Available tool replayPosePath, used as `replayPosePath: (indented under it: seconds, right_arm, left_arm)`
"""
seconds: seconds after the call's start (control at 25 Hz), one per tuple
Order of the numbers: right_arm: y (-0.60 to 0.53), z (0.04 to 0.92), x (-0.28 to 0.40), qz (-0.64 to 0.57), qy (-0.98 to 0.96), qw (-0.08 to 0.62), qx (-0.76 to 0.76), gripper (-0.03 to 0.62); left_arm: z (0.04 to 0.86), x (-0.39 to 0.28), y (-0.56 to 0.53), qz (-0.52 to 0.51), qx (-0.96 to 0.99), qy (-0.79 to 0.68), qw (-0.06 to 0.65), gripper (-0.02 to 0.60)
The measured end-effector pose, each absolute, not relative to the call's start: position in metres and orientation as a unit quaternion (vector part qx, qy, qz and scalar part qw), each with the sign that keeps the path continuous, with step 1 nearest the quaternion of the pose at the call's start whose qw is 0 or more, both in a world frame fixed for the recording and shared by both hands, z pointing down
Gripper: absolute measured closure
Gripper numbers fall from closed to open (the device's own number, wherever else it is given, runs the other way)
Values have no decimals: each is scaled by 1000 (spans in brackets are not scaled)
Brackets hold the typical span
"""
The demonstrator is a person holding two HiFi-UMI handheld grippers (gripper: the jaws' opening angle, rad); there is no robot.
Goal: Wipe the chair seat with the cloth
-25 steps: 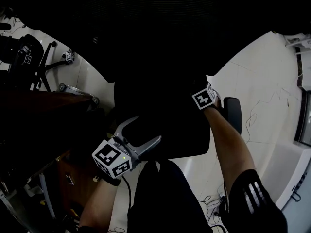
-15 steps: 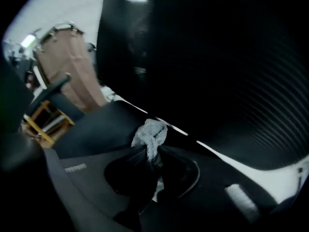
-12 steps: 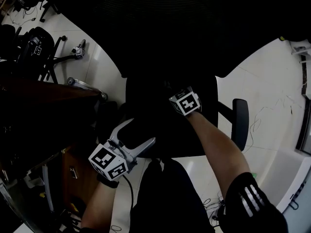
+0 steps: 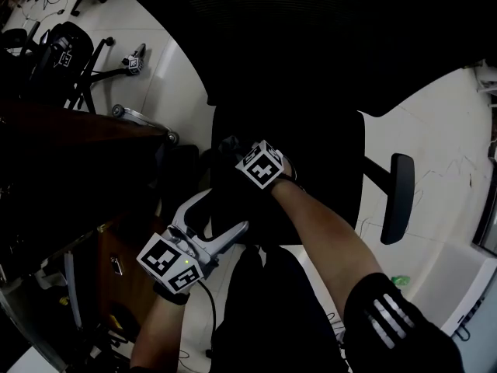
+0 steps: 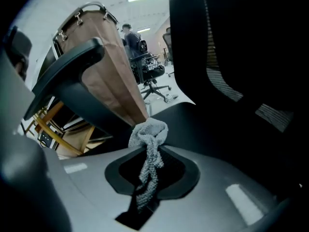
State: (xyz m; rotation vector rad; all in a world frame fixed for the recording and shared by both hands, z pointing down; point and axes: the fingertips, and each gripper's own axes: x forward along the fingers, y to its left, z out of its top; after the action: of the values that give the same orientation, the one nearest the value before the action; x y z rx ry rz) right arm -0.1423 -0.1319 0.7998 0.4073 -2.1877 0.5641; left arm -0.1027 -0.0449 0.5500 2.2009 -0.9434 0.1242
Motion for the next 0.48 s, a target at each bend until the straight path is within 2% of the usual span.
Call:
replayPosePath:
  seconds: [0.16, 0.48]
  right_arm:
    - [-122, 813, -86, 203, -848, 459, 172, 543]
    - [-122, 825, 106, 239, -766, 527, 279, 543]
  left_arm:
    - [549, -87, -42, 49, 860, -350, 369, 191]
    - [545, -41, -36, 49, 877, -300, 371, 192]
